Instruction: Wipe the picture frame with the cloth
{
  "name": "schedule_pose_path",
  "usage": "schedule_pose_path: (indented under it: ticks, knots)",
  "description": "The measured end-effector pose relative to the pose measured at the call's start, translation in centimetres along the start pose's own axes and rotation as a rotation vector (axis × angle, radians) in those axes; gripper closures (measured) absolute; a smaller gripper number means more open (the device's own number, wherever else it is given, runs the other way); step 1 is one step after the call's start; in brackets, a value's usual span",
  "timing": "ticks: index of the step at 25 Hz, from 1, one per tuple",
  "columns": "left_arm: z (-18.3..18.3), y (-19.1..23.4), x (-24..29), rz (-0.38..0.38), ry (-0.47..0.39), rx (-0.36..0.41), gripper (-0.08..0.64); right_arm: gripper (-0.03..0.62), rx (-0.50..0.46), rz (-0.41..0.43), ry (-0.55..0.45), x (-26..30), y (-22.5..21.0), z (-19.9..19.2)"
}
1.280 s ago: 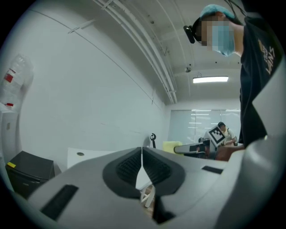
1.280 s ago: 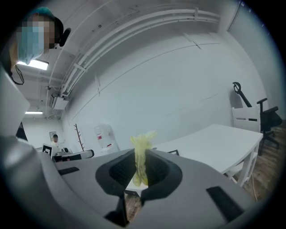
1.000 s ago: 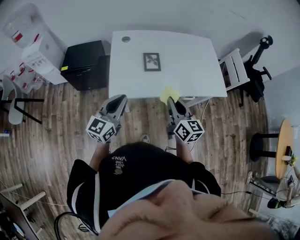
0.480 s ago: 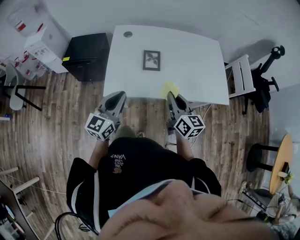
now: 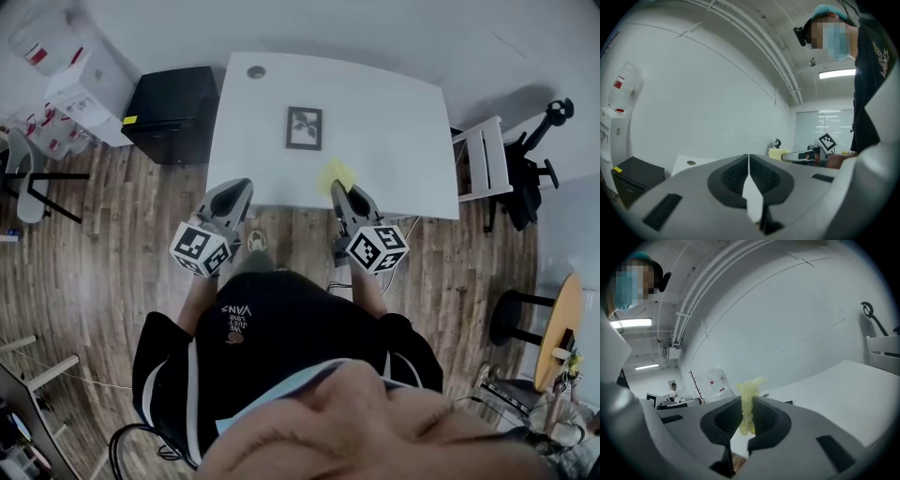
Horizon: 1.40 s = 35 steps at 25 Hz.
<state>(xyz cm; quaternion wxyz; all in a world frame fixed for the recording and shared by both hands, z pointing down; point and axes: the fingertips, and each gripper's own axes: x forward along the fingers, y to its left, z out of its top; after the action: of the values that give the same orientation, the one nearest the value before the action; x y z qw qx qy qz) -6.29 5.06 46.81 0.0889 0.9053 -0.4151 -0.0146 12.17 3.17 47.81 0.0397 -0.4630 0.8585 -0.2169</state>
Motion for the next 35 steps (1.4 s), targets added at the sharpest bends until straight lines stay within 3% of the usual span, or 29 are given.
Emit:
schedule_pose_path:
  ticks: [24, 35]
  knots:
    - [1.9, 10.4, 8.4, -0.152, 0.031, 0.004, 0.543, 0.552, -0.009, -0.076, -0.02, 12.2, -1.8, 3.0]
    - [1.6, 12.0, 11.7, -0.124, 0.033, -0.021, 0.543, 0.552, 0.002, -0.052, 0.028, 15.6, -4.5, 3.5]
